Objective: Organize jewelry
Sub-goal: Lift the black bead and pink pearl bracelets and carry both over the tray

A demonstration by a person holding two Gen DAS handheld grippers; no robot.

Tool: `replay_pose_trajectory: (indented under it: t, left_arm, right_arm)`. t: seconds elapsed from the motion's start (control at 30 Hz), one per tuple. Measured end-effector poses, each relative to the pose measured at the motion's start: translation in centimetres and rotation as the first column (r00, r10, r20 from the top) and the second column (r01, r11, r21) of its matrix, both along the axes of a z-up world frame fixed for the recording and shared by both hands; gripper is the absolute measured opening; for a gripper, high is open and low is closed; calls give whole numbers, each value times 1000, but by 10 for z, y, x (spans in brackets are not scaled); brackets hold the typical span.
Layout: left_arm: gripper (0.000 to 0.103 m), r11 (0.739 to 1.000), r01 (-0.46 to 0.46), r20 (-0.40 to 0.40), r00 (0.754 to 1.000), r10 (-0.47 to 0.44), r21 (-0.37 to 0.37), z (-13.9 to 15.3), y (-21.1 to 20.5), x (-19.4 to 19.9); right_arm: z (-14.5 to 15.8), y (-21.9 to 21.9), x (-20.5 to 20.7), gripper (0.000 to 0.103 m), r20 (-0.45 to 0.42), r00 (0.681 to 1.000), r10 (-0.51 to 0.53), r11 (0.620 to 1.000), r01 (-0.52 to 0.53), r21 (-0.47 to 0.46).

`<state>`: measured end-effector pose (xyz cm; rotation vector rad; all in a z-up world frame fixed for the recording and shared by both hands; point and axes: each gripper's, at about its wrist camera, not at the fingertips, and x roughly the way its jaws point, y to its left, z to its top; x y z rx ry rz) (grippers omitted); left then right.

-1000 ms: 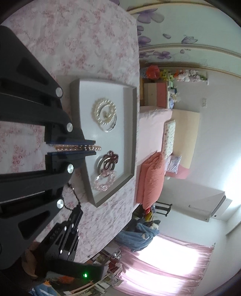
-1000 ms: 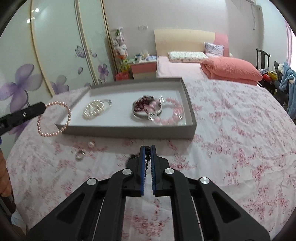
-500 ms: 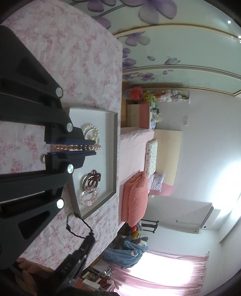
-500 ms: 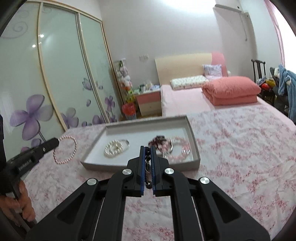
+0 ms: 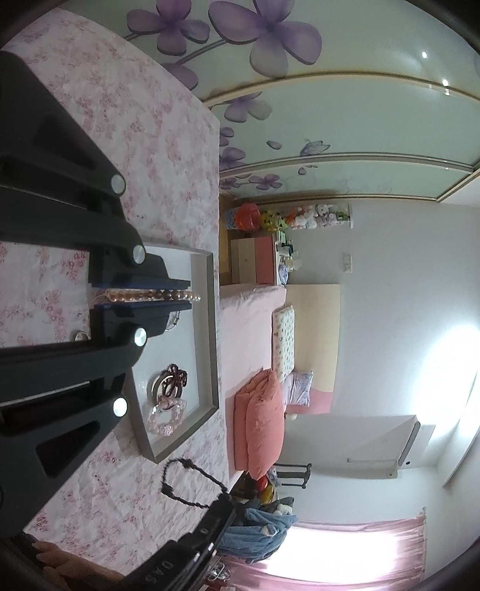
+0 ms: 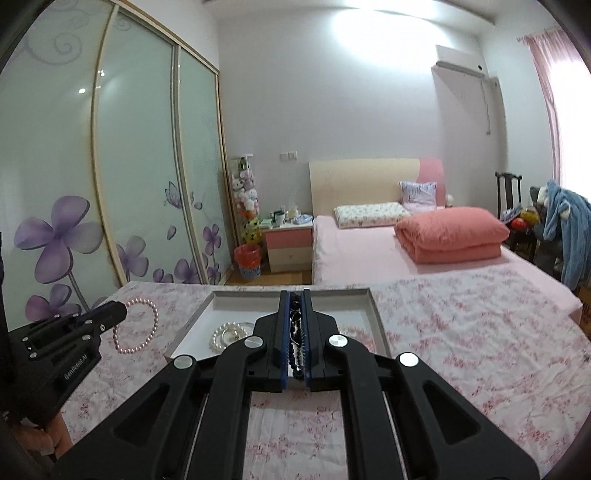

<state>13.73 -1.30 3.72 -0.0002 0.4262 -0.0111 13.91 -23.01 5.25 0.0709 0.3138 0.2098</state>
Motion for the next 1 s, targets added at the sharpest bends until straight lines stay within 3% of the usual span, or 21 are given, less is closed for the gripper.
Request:
replay_pose_trajectory:
  t: [1.0]
  left_arm:
    - [6,1000,4,-47,999,-4,-3,-15,0,24]
  right_arm:
    - [0,8,13,6,12,1000,-11,1000,11,-26]
